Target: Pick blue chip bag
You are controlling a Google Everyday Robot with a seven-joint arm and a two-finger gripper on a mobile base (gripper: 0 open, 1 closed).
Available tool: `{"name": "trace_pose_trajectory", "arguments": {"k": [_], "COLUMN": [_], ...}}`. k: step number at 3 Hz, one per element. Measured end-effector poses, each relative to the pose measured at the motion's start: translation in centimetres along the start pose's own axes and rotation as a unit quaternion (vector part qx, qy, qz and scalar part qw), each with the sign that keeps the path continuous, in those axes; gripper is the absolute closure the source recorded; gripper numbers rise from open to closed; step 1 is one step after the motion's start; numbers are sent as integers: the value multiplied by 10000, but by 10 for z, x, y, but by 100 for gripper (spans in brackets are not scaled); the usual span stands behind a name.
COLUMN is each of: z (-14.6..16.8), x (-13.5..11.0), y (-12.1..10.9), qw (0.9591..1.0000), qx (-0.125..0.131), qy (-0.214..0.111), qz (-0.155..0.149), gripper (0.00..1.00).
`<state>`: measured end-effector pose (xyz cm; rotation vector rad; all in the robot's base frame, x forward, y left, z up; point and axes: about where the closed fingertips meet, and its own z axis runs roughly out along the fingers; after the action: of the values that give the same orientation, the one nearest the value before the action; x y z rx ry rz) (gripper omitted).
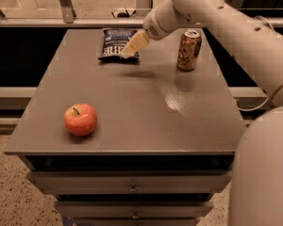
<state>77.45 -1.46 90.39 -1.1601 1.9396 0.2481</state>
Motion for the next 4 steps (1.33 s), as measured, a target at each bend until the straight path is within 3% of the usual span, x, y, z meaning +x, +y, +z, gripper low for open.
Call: {"name": "trace_pose_trajectory", "arguments": {"k": [2, 4], "z": [82, 92], "x": [-8, -4], "y": [-6, -5], "qw": [9985, 9974], "qx": [-189, -216], "qy": [-28, 21], "qz": [520, 691], "gripper": [3, 49]}}
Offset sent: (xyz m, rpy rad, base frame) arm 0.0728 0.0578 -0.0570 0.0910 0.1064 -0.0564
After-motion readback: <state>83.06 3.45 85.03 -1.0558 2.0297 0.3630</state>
